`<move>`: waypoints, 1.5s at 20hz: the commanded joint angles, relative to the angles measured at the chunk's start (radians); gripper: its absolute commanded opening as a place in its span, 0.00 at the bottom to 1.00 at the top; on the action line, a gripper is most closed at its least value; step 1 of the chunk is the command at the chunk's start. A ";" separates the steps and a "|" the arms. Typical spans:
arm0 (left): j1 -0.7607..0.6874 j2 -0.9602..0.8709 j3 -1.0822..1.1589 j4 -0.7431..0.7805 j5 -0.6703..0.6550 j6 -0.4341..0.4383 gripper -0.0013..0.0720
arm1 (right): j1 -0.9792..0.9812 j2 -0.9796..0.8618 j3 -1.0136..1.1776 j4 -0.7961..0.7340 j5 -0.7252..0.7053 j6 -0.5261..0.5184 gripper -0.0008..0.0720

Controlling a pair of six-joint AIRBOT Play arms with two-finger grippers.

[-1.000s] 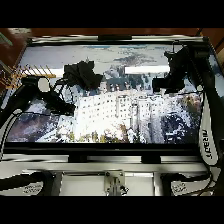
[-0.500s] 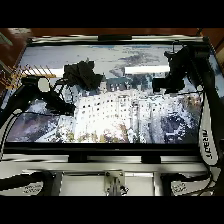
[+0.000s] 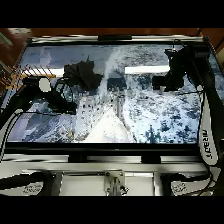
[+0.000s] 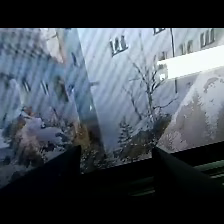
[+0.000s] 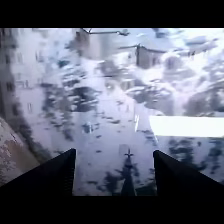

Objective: Fold the shirts.

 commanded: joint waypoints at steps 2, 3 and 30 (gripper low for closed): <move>0.000 -0.028 0.000 -0.062 0.055 -0.001 0.75 | 0.001 0.000 0.000 0.000 0.124 0.003 0.82; 0.000 -0.038 0.000 -0.062 0.058 -0.004 0.75 | 0.001 0.000 0.000 0.000 0.148 0.003 0.82; 0.107 -0.600 0.647 -0.282 0.515 -0.138 0.06 | 0.001 0.000 0.001 0.005 0.279 0.022 0.82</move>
